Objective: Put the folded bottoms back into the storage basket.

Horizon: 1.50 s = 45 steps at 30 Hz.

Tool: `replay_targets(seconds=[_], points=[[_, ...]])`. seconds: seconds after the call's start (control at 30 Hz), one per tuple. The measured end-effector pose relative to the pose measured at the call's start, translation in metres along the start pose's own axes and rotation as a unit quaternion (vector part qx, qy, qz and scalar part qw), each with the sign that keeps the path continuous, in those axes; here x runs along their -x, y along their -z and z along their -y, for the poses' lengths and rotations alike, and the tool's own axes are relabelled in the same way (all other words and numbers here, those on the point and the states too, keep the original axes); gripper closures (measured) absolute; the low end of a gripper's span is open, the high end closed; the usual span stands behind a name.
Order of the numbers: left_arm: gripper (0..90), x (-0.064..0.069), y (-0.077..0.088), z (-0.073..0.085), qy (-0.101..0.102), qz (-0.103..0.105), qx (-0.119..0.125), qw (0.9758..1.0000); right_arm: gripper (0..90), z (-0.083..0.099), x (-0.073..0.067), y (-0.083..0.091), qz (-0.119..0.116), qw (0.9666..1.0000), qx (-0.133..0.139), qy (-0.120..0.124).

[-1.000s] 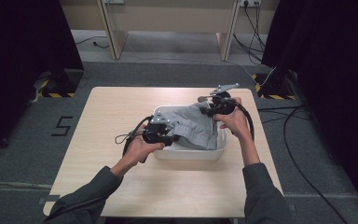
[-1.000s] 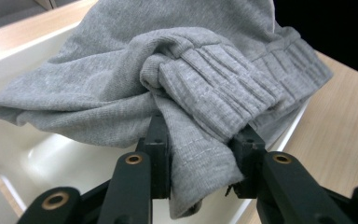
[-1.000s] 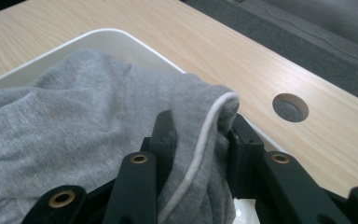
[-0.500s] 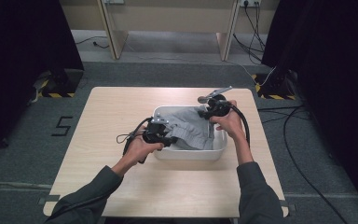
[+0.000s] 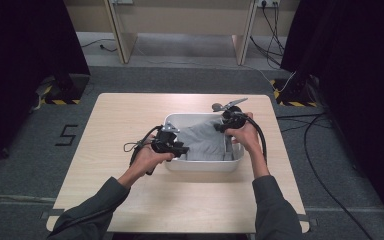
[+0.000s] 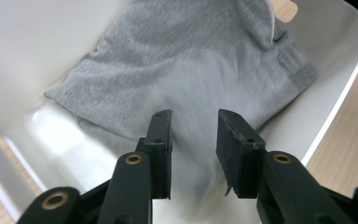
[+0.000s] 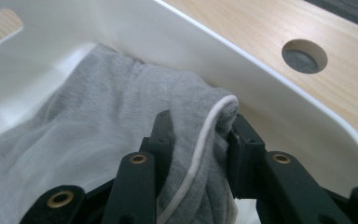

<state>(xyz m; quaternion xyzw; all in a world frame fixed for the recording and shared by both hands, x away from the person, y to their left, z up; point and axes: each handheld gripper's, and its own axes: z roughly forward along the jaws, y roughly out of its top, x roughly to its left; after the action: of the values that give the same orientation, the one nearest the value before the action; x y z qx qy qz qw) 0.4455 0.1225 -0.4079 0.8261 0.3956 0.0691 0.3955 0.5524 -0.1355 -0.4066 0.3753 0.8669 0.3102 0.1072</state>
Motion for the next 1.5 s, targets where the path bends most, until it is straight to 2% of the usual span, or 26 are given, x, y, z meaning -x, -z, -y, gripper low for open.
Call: replay_targets(seconds=[0.13,0.27,0.37,0.5,0.73,0.9,1.03,1.27,1.5], points=[[63.3,0.000,0.003,-0.001,0.000,-0.002,0.008,1.0000,66.0,0.002,-0.002,-0.004,0.009,0.9996,-0.022,0.012],[61.6,0.000,0.006,-0.001,-0.002,-0.005,0.014,0.9999,65.8,0.002,-0.006,-0.004,0.003,0.9994,-0.035,0.007],[60.1,-0.001,0.010,-0.001,-0.001,-0.006,0.018,0.9998,64.9,0.002,-0.005,-0.004,0.015,0.9990,-0.041,0.012],[57.7,0.000,0.016,0.001,-0.001,-0.007,0.026,0.9996,57.3,0.002,-0.002,-0.005,0.031,0.9984,-0.047,0.003],[55.9,0.003,0.028,0.003,-0.014,-0.008,0.032,0.9994,54.7,0.000,-0.003,0.007,0.049,0.9983,-0.029,0.015],[55.7,0.004,0.033,0.004,-0.018,-0.008,0.034,0.9992,55.5,-0.001,-0.001,0.021,0.061,0.9981,-0.011,0.009],[55.5,0.004,0.036,0.004,-0.018,-0.007,0.035,0.9992,55.3,-0.002,0.000,0.030,0.059,0.9982,-0.009,0.007],[54.5,0.004,0.046,0.004,-0.020,-0.008,0.043,0.9989,54.5,-0.001,0.002,0.034,0.059,0.9983,-0.004,0.006],[50.1,0.006,0.055,0.009,-0.024,0.000,0.041,0.9989,50.0,0.002,-0.005,0.042,0.051,0.9986,0.011,0.008]])
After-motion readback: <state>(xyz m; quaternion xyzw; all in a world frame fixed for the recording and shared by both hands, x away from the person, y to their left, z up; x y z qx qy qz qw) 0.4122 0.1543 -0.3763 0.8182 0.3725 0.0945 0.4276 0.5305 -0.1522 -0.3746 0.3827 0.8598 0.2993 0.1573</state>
